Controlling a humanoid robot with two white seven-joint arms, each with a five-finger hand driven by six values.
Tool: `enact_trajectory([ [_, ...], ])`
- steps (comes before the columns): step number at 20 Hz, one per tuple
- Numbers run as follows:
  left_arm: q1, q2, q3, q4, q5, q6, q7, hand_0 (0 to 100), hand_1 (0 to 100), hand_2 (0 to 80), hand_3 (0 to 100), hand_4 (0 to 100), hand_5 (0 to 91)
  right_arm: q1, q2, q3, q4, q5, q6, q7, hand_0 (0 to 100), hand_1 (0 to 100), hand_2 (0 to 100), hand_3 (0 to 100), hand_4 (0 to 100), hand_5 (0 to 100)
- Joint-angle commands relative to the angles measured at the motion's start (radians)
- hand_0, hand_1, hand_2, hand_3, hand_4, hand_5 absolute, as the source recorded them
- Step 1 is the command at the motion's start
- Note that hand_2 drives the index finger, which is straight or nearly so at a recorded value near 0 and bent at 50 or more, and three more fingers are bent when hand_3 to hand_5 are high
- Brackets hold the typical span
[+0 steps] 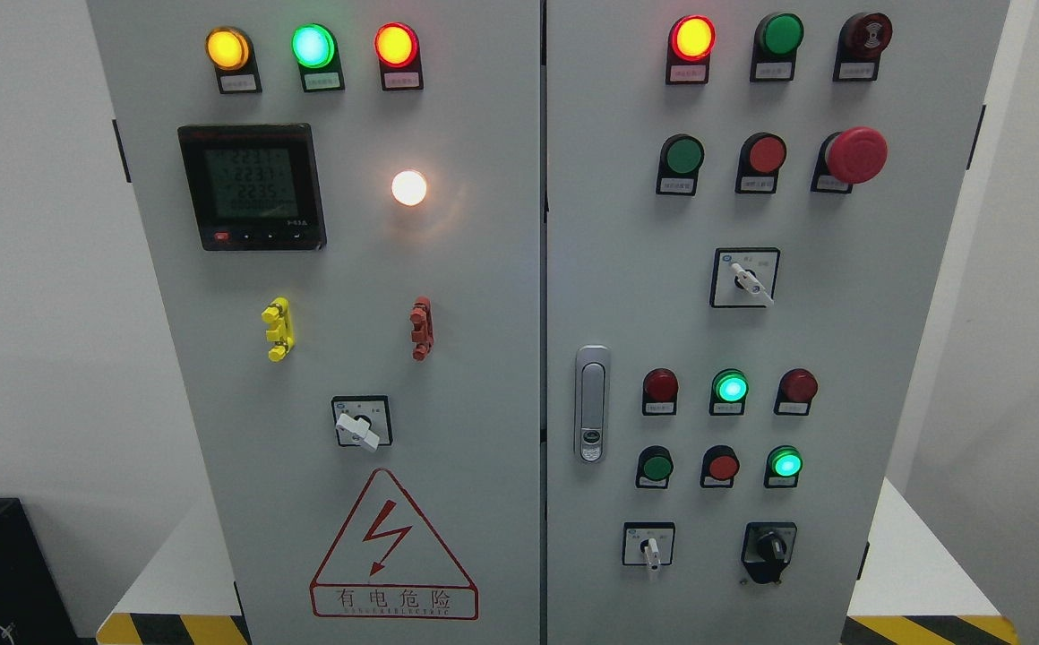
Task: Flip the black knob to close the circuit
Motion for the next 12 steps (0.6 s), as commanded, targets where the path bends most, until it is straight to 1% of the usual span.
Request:
enact_trajectory([
  [1,0.020,0.000,0.000,0.000,0.000,0.001,0.000,12,56,0.0,0,0,0.0,-0.005,0.010,-0.028,0.006,-0.018,-0.002,0.000,0,24,0,0,0,0],
  [6,0.021,0.000,0.000,0.000,0.000,0.001,0.000,12,56,0.0,0,0,0.0,-0.002,0.012,-0.020,-0.008,-0.020,-0.010,-0.006,0,24,0,0,0,0],
  [8,0.021,0.000,0.000,0.000,0.000,0.001,0.000,12,56,0.0,0,0,0.0,0.006,0.009,-0.015,-0.049,-0.017,-0.034,-0.015,0,24,0,0,0,0],
  [9,0.021,0.000,0.000,0.000,0.000,0.001,0.000,12,56,0.0,0,0,0.0,0.018,0.007,0.000,-0.080,-0.015,-0.053,-0.035,0,24,0,0,0,0],
  [10,0.021,0.000,0.000,0.000,0.000,0.001,0.000,12,56,0.0,0,0,0.0,0.039,0.002,0.030,-0.112,-0.015,-0.065,-0.070,0,24,0,0,0,0],
  [12,0.021,0.000,0.000,0.000,0.000,0.001,0.000,12,56,0.0,0,0,0.0,0.064,-0.022,0.104,-0.196,-0.015,-0.073,-0.151,0,24,5,6,0,0],
])
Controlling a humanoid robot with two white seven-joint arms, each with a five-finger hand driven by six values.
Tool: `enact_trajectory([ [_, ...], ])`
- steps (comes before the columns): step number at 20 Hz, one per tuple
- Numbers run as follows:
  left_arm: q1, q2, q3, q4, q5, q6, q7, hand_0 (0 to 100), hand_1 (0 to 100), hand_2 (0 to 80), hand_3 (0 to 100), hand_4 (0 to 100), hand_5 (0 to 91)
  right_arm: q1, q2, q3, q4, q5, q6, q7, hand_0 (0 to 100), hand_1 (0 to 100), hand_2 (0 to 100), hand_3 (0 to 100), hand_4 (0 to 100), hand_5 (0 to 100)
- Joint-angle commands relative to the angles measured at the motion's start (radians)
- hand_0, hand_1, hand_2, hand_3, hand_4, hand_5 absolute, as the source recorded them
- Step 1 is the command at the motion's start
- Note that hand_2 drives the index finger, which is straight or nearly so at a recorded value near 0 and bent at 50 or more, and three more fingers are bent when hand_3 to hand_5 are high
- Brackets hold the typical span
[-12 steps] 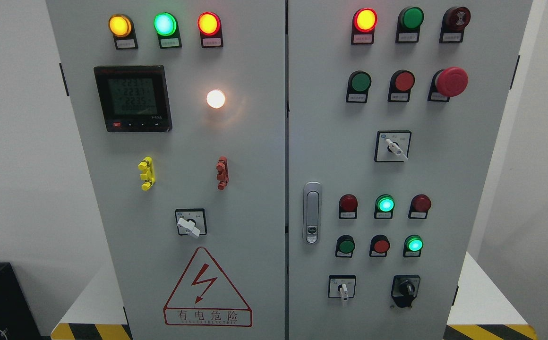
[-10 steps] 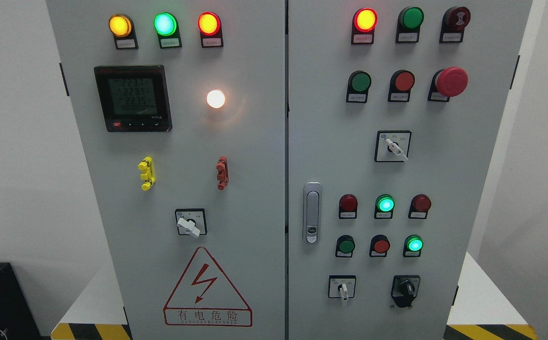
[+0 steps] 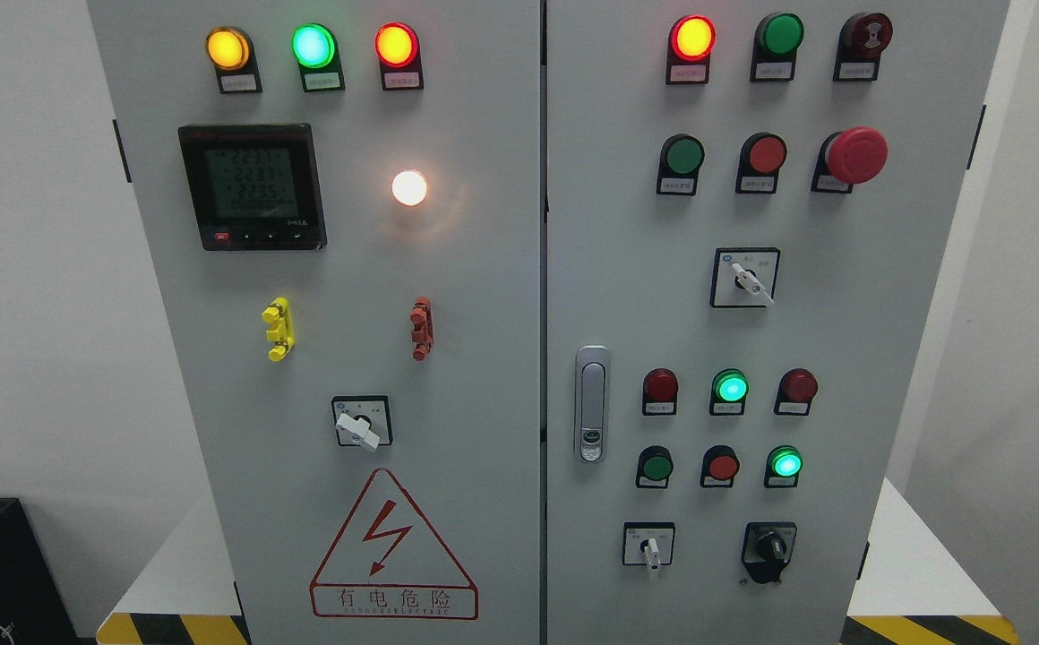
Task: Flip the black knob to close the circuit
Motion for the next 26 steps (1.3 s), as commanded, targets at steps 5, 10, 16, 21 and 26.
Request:
enact_trajectory([
  [5,0.022,0.000,0.000,0.000,0.000,0.005,0.000,12,56,0.0,0,0,0.0,0.087,-0.064,0.207,-0.371,0.020,-0.023,-0.223,0,19,45,64,43,12],
  [10,0.022,0.000,0.000,0.000,0.000,0.005,0.000,12,56,0.0,0,0,0.0,0.148,-0.124,0.214,-0.629,0.253,-0.029,-0.335,0,6,65,86,58,32],
  [16,0.022,0.000,0.000,0.000,0.000,0.005,0.000,12,56,0.0,0,0,0.0,0.191,-0.146,0.087,-0.888,0.604,-0.021,-0.343,0,0,76,93,64,48],
  [21,0.021,0.000,0.000,0.000,0.000,0.003,0.000,12,56,0.0,0,0,0.0,0.202,-0.147,0.028,-1.141,0.781,0.044,-0.285,0,0,83,99,70,62],
  [26,0.022,0.000,0.000,0.000,0.000,0.005,0.000,12,56,0.0,0,0,0.0,0.167,-0.155,0.019,-1.327,0.859,0.152,-0.213,0,0,87,100,77,71],
])
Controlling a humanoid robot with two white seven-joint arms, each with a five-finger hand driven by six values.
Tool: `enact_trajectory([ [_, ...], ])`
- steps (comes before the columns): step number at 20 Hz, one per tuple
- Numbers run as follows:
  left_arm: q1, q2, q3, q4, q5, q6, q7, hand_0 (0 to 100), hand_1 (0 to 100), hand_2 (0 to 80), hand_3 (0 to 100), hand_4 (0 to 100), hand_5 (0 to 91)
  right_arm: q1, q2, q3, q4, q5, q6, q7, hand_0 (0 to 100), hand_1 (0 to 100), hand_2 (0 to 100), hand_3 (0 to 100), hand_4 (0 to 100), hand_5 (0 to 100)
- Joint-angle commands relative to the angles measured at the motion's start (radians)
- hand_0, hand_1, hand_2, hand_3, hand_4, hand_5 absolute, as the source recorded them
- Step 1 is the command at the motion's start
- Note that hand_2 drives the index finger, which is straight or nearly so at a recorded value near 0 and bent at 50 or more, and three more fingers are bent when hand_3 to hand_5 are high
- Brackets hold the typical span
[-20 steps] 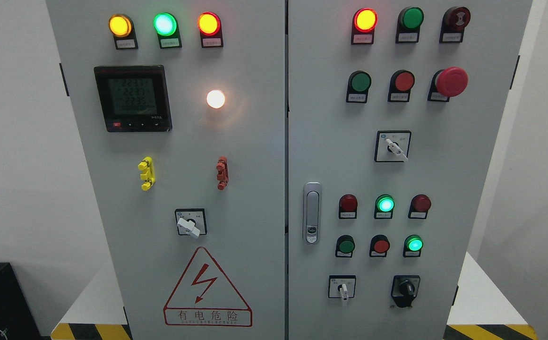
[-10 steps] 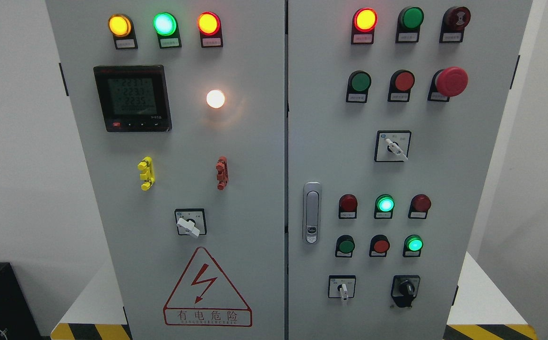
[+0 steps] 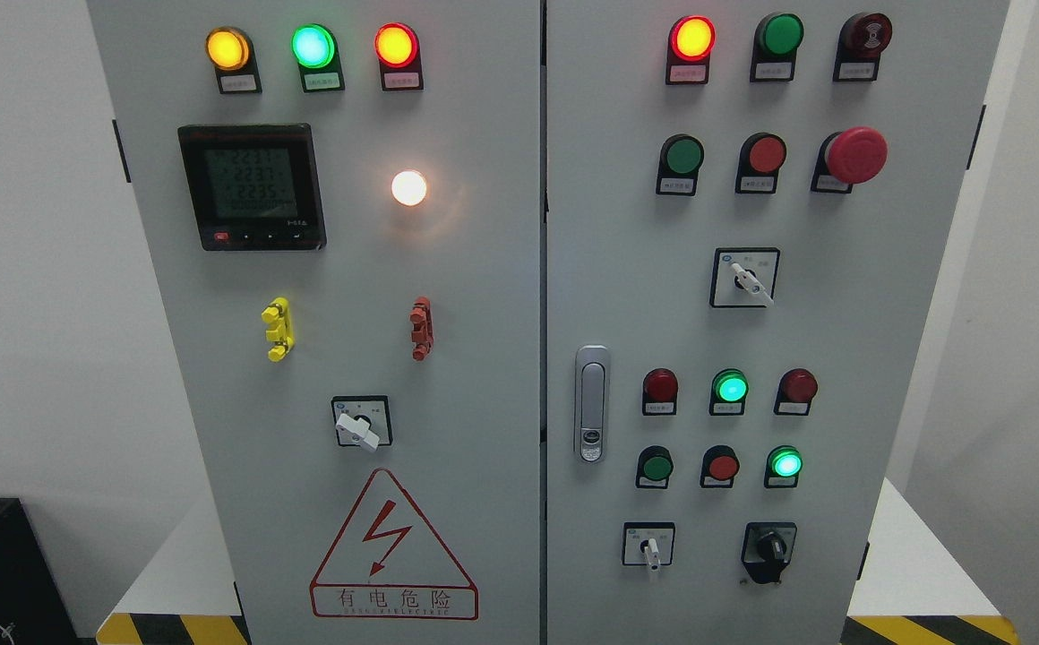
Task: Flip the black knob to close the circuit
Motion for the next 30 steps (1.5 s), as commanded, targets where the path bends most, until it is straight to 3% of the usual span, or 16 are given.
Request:
enact_trajectory([
  [1,0.021,0.000,0.000,0.000,0.000,0.001,0.000,12,56,0.0,0,0,0.0,-0.024,-0.033,-0.067,-0.471,0.167,0.064,0.040,0,0,87,100,78,72],
  [6,0.021,0.000,0.000,0.000,0.000,0.001,0.000,12,56,0.0,0,0,0.0,-0.097,-0.024,-0.096,-0.560,0.225,0.160,0.086,0,0,88,100,80,75],
  [12,0.021,0.000,0.000,0.000,0.000,-0.001,0.000,12,56,0.0,0,0,0.0,-0.191,-0.002,-0.112,-0.624,0.279,0.231,0.145,0,0,88,100,81,76],
  [26,0.021,0.000,0.000,0.000,0.000,0.001,0.000,12,56,0.0,0,0,0.0,-0.303,0.007,-0.112,-0.672,0.360,0.268,0.174,0,0,89,100,83,80],
  [30,0.020,0.000,0.000,0.000,0.000,0.001,0.000,12,56,0.0,0,0,0.0,-0.352,0.013,-0.107,-0.677,0.365,0.295,0.211,0,0,88,100,83,80],
])
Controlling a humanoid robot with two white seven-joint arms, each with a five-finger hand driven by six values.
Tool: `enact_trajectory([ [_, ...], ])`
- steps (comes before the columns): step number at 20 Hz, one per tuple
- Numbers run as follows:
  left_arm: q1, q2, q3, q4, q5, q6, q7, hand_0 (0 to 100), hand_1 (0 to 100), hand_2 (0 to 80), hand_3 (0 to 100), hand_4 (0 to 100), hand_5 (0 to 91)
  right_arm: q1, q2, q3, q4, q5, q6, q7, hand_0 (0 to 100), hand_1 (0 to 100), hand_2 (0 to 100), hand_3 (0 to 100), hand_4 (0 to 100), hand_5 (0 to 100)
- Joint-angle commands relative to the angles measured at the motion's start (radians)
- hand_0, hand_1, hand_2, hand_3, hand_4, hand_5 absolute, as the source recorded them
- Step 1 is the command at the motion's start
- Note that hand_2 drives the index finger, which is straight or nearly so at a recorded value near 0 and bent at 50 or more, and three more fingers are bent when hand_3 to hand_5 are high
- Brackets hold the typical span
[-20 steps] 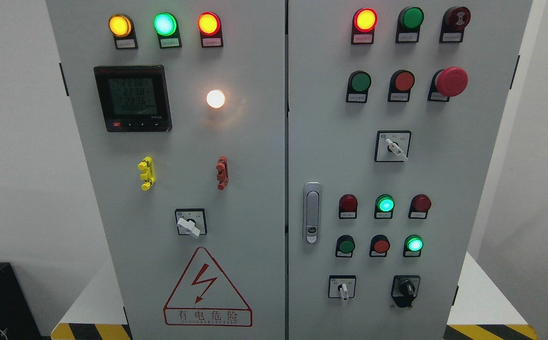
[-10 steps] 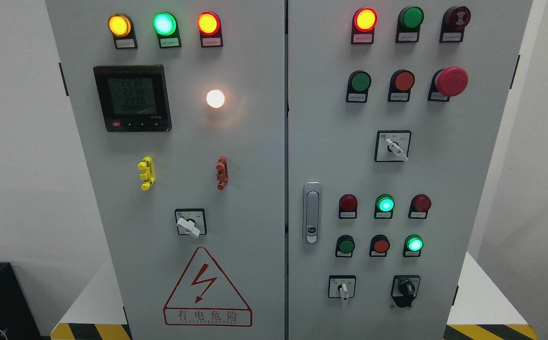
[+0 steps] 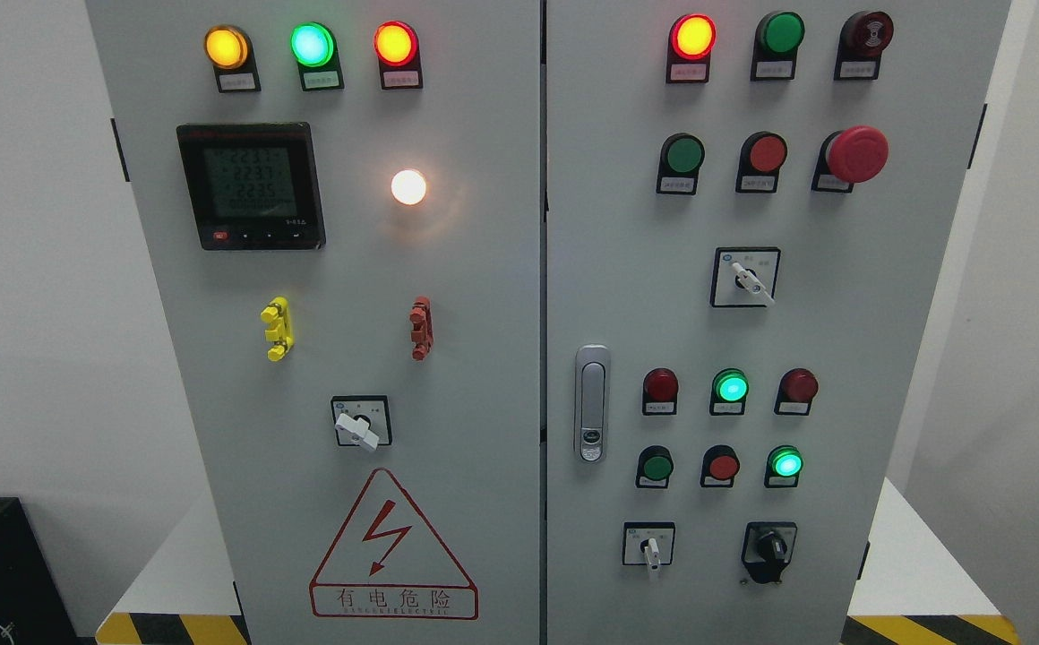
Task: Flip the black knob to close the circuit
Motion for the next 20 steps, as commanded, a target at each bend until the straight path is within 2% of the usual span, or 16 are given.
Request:
enact_trajectory([
  [1,0.021,0.000,0.000,-0.001,0.000,0.000,0.000,12,56,0.0,0,0,0.0,-0.070,0.010,-0.027,-0.071,0.018,0.015,0.018,0,0,88,100,83,80],
  [7,0.021,0.000,0.000,0.000,0.000,0.000,0.000,12,56,0.0,0,0,0.0,-0.125,0.007,-0.022,-0.066,0.031,0.033,0.023,0,0,89,100,83,81],
  [10,0.021,0.000,0.000,0.000,0.000,0.000,0.000,12,56,0.0,0,0,0.0,-0.159,-0.005,-0.019,-0.057,0.032,0.050,0.051,0,0,89,100,84,81],
  [12,0.021,0.000,0.000,0.000,0.000,0.000,0.000,12,56,0.0,0,0,0.0,-0.184,-0.010,-0.019,-0.039,0.034,0.059,0.055,0,0,89,100,84,81],
  [15,0.021,0.000,0.000,0.000,0.000,-0.001,0.000,12,56,0.0,0,0,0.0,-0.201,-0.036,-0.019,-0.031,0.044,0.073,0.060,0,0,89,100,84,81],
  [17,0.020,0.000,0.000,0.000,0.000,0.000,0.000,12,56,0.0,0,0,0.0,-0.210,-0.039,-0.019,-0.030,0.045,0.074,0.080,0,0,89,100,84,81],
  [20,0.021,0.000,0.000,0.000,0.000,0.000,0.000,12,56,0.0,0,0,0.0,-0.227,-0.047,-0.019,-0.030,0.045,0.087,0.083,0,0,89,100,84,81],
])
